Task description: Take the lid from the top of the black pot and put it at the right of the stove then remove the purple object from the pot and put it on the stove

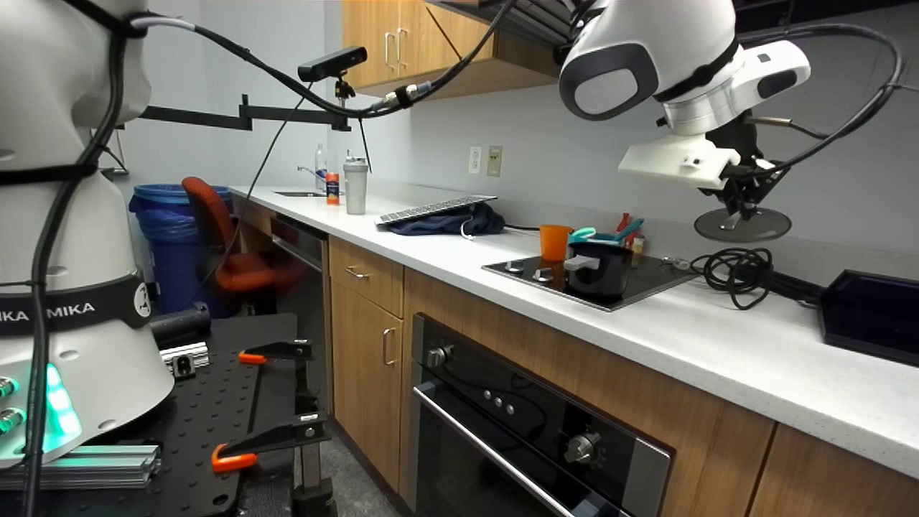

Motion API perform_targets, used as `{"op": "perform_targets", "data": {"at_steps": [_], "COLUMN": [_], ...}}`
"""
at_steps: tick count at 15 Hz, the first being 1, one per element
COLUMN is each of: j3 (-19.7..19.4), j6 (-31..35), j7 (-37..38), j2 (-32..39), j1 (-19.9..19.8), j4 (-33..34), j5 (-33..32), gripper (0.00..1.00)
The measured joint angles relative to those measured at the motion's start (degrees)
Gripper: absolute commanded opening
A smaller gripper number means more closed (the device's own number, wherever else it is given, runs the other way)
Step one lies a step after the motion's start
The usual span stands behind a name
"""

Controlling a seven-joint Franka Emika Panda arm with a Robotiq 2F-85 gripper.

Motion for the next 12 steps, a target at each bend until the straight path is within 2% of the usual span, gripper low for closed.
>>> {"op": "perform_targets", "data": {"at_steps": [6, 12], "j3": [-0.6, 1.9], "j6": [-1.3, -1.1], "j7": [-0.4, -3.7], "j2": [2.1, 2.3], "j1": [0.5, 1.1], "j4": [-0.8, -8.0], "j5": [-2.8, -2.8], "gripper": [0.04, 0.04]}}
